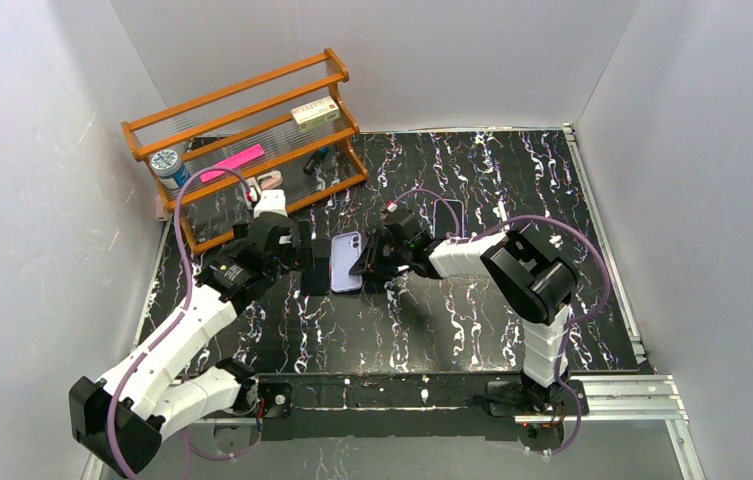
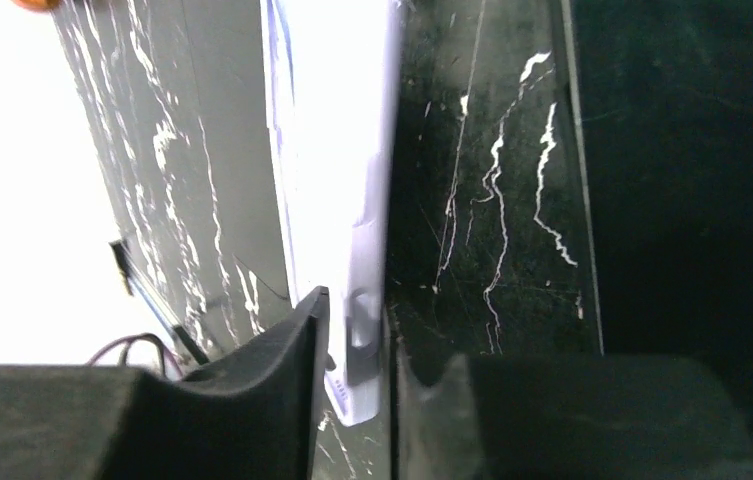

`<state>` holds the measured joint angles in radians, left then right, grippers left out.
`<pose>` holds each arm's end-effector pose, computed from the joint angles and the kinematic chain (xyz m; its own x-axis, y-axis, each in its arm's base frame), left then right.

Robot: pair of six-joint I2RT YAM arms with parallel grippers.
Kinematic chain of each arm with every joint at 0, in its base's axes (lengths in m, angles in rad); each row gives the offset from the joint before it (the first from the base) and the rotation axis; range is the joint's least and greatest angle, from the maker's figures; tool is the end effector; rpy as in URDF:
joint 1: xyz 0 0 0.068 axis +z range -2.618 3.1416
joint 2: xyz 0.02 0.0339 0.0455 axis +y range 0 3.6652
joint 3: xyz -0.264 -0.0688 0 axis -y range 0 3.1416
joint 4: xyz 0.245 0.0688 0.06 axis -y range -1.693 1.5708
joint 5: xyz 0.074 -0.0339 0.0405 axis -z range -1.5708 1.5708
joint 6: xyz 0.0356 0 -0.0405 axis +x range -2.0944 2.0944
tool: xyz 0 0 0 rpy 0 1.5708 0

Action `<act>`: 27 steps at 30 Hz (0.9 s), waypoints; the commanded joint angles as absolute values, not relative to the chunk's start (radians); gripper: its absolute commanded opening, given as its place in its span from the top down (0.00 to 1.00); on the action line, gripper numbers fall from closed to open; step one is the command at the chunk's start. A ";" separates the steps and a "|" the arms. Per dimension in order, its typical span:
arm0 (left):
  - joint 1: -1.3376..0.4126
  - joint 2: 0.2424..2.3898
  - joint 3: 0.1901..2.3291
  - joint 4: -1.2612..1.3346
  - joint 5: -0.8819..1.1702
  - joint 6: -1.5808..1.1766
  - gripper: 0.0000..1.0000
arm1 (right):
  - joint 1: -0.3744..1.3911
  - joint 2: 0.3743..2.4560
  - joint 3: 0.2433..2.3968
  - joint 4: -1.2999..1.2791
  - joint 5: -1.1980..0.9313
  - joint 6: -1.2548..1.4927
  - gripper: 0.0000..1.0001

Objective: Take the phone out of the phone case
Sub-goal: Place the phone case at the center of the board.

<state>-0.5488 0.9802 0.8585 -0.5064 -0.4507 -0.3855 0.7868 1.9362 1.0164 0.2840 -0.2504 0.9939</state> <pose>0.1866 -0.0959 0.3003 -0.5280 -0.0739 -0.8460 -0.0320 0.9972 -0.0671 0.2747 0.2879 0.1371 -0.9217 0.2257 -0.3155 -0.0995 0.6486 0.7546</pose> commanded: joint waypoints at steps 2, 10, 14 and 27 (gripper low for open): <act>-0.517 0.925 0.844 -0.502 -0.379 -0.375 0.02 | 0.799 1.933 1.049 0.229 -0.241 0.937 0.51; -0.493 0.864 0.839 -0.497 -0.354 -0.366 0.02 | 0.799 1.805 1.018 0.109 -0.182 0.807 0.24; -0.491 0.837 0.835 -0.486 -0.350 -0.354 0.02 | 0.799 1.711 1.030 0.012 -0.089 0.648 0.02; -0.490 0.714 0.791 -0.449 -0.379 -0.322 0.02 | 0.759 1.732 1.149 -0.160 0.097 0.243 0.01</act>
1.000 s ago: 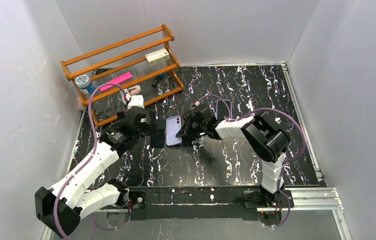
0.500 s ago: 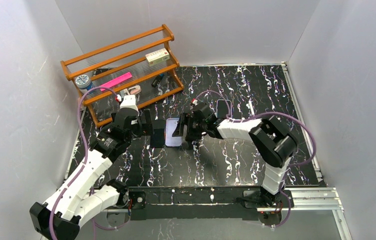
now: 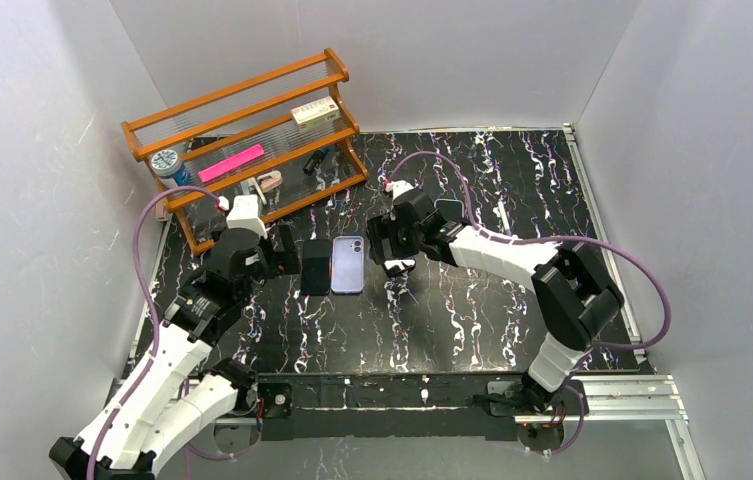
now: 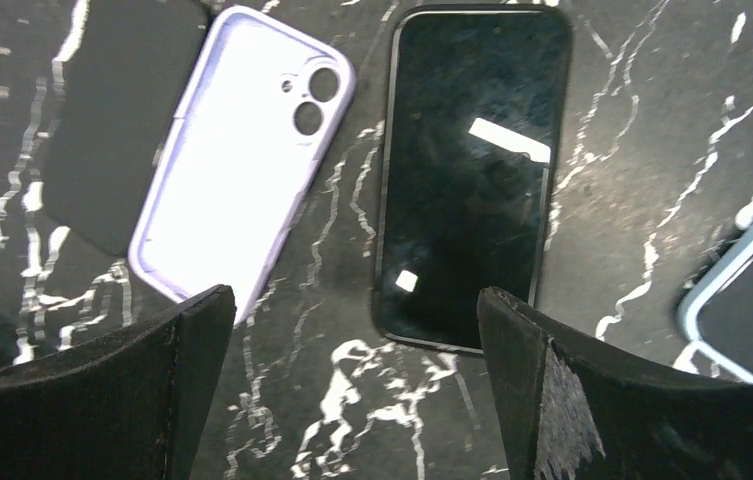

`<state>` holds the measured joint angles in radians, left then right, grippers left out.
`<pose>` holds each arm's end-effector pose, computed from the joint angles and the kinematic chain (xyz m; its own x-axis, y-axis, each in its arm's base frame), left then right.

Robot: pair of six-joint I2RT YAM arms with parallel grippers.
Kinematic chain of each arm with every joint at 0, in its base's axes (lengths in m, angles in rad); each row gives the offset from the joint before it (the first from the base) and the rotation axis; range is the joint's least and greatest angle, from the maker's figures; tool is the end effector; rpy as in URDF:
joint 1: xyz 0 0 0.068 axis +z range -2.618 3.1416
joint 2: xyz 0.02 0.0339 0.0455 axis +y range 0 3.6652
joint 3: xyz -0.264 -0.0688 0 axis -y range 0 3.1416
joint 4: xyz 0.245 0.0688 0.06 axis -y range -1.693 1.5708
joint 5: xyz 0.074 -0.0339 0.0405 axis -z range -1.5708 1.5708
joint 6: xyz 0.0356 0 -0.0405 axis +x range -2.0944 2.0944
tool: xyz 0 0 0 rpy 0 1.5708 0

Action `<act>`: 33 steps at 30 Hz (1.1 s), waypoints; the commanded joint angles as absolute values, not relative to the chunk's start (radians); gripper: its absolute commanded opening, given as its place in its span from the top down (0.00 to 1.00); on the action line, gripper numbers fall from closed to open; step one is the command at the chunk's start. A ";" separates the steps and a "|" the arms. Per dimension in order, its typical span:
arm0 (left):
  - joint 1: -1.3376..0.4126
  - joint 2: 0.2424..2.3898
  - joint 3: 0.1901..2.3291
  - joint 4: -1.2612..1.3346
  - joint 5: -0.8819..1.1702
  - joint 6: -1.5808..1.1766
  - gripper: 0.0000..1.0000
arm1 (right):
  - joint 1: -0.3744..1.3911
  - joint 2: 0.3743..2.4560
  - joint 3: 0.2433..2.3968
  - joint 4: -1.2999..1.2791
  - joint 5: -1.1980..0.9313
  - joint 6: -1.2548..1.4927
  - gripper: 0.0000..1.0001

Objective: Take the phone out of the phone case
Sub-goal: Place the phone case at the center of the board, then pick up the phone at the center of the board.

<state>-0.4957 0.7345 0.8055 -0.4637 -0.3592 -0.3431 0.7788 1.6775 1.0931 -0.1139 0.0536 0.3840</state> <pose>0.1496 -0.0667 0.3266 -0.3707 -0.1576 -0.9153 0.0371 0.9822 -0.1841 0.2643 0.2582 0.2204 -0.6761 -0.1417 -0.7231 -0.4518 0.8549 0.2550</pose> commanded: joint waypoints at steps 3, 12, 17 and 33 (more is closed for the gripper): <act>-0.488 0.715 0.790 -0.449 -0.380 -0.321 0.02 | 0.756 1.768 1.186 -0.168 0.111 0.221 0.01; -0.483 0.721 0.783 -0.440 -0.346 -0.322 0.02 | 0.753 1.909 1.333 -0.267 0.162 0.167 0.01; -0.480 0.729 0.784 -0.439 -0.332 -0.322 0.02 | 0.745 1.965 1.397 -0.312 0.159 0.173 0.01; -0.471 0.746 0.778 -0.419 -0.273 -0.327 0.02 | 0.719 2.076 1.432 -0.392 0.138 0.198 0.06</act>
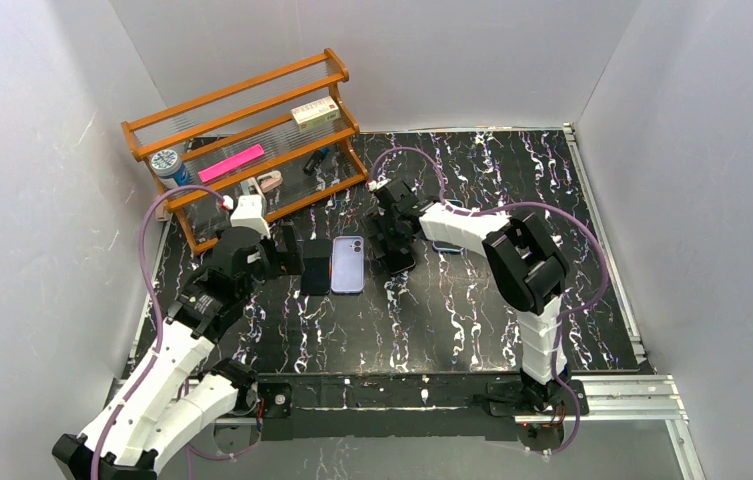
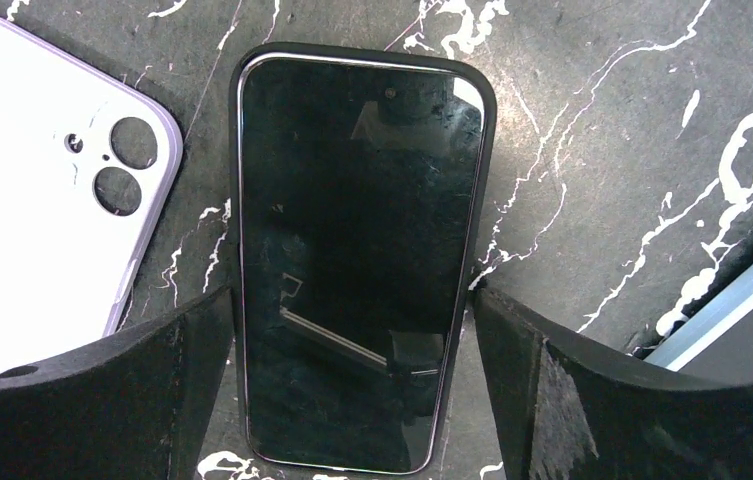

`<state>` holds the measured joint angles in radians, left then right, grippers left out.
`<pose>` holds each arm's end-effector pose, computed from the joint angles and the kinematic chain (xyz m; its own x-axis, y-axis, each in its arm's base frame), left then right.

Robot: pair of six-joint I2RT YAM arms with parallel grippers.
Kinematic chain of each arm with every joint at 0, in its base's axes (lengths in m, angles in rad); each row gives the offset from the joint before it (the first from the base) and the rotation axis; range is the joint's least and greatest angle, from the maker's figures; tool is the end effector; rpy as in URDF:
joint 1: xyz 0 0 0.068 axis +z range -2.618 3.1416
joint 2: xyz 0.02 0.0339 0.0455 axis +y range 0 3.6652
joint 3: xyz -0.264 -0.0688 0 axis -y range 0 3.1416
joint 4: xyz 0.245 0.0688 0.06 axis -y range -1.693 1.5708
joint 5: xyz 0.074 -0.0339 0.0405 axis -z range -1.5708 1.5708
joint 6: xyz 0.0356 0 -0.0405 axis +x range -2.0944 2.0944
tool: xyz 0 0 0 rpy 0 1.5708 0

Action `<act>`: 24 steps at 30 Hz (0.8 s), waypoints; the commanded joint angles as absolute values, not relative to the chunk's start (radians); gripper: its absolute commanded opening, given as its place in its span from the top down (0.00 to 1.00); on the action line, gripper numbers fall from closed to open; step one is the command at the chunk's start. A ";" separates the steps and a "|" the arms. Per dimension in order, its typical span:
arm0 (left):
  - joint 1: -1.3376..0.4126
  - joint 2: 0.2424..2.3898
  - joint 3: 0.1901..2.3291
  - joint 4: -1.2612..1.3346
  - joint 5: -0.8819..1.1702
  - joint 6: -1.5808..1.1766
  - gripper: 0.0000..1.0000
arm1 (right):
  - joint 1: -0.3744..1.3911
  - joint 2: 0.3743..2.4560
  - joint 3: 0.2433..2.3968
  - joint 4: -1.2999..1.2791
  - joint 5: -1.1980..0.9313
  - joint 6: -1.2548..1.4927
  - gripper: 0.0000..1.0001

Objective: Take the phone out of the phone case
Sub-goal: Pick up the phone at the center of the board.

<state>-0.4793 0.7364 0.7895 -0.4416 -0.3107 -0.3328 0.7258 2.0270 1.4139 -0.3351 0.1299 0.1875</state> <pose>0.1521 -0.0668 0.3229 -0.3791 -0.1535 -0.9125 0.0679 0.9789 -0.1929 0.3284 0.2852 0.1698 -0.7091 -0.3822 -0.5925 -0.4778 0.8784 0.0053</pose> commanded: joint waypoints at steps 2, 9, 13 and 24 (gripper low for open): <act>-0.470 0.752 0.775 -0.407 -0.248 -0.328 0.02 | 0.720 2.075 1.423 -0.400 0.164 0.196 0.15; -0.471 0.819 0.791 -0.383 -0.127 -0.402 0.02 | 0.718 1.956 1.305 -0.321 0.107 0.222 0.44; -0.471 0.866 0.806 -0.376 -0.070 -0.469 0.02 | 0.713 1.862 1.202 -0.233 0.057 0.277 0.57; -0.472 1.013 0.786 -0.292 0.077 -0.682 0.02 | 0.713 1.570 0.857 0.120 -0.036 0.472 0.88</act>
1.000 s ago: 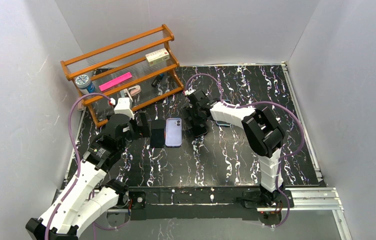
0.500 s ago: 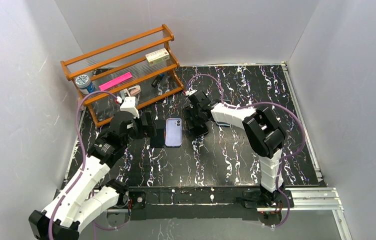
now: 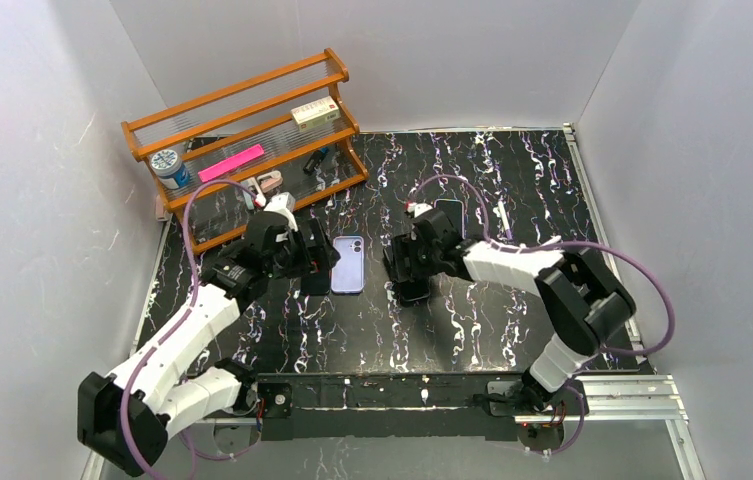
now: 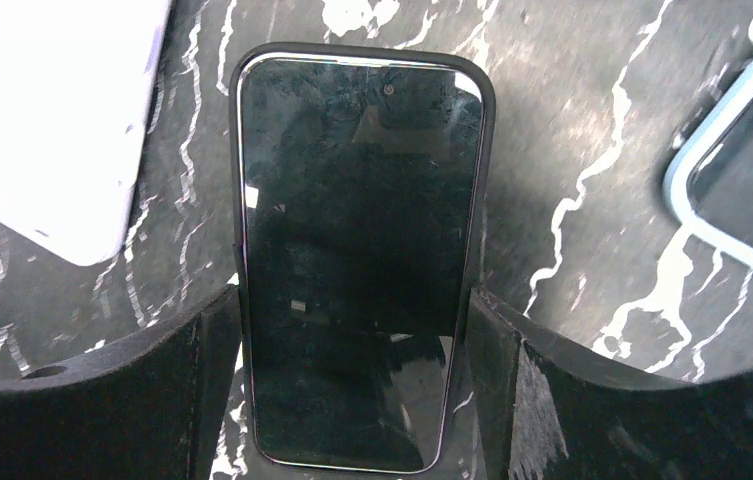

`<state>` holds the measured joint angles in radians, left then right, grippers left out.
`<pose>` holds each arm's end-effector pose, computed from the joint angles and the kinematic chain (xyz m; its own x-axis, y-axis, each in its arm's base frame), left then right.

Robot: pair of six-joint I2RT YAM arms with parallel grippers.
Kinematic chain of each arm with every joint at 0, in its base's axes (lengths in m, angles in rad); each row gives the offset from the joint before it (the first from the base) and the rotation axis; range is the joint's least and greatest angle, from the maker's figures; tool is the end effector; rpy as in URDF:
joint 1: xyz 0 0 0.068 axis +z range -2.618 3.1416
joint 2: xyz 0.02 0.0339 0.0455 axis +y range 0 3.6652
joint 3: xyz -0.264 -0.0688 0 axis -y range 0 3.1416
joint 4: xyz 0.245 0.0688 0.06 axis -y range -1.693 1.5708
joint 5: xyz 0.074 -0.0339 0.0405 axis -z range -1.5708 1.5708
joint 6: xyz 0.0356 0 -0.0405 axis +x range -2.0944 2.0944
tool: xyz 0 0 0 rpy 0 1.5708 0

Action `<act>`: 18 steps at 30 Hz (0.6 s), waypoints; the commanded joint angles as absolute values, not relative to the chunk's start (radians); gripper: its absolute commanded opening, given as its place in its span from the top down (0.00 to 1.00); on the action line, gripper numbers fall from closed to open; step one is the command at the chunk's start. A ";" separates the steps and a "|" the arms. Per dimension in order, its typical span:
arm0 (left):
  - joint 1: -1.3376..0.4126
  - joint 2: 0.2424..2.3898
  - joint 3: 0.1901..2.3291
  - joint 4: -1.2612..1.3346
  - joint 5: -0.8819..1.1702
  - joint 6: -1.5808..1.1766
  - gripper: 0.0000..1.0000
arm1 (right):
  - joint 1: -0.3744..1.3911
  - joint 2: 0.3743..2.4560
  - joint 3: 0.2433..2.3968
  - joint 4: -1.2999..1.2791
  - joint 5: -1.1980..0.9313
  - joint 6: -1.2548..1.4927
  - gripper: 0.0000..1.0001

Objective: Take the phone out of the phone case
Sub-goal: Pick up the phone at the center of the board.

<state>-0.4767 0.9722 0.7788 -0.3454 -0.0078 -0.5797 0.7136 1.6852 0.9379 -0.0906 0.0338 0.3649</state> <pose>0.1932 -0.0995 0.2872 -0.6295 -0.2914 -0.7203 0.1292 0.8749 -0.4668 0.2608 0.2242 0.1718 -0.7523 -0.1796 -0.6339 -0.3946 0.8933 0.2153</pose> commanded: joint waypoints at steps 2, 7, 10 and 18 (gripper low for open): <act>-0.479 1.046 0.775 -0.247 0.097 -0.713 0.02 | 0.714 1.533 0.798 0.190 -0.054 0.511 0.92; -0.533 1.132 0.767 -0.151 0.117 -0.779 0.02 | 0.716 1.471 0.686 0.345 -0.120 0.569 0.94; -0.584 1.179 0.772 -0.105 0.092 -0.805 0.02 | 0.717 1.451 0.643 0.420 -0.154 0.585 0.94; -0.656 1.291 0.759 0.035 0.055 -0.868 0.05 | 0.737 1.406 0.579 0.554 -0.210 0.606 0.94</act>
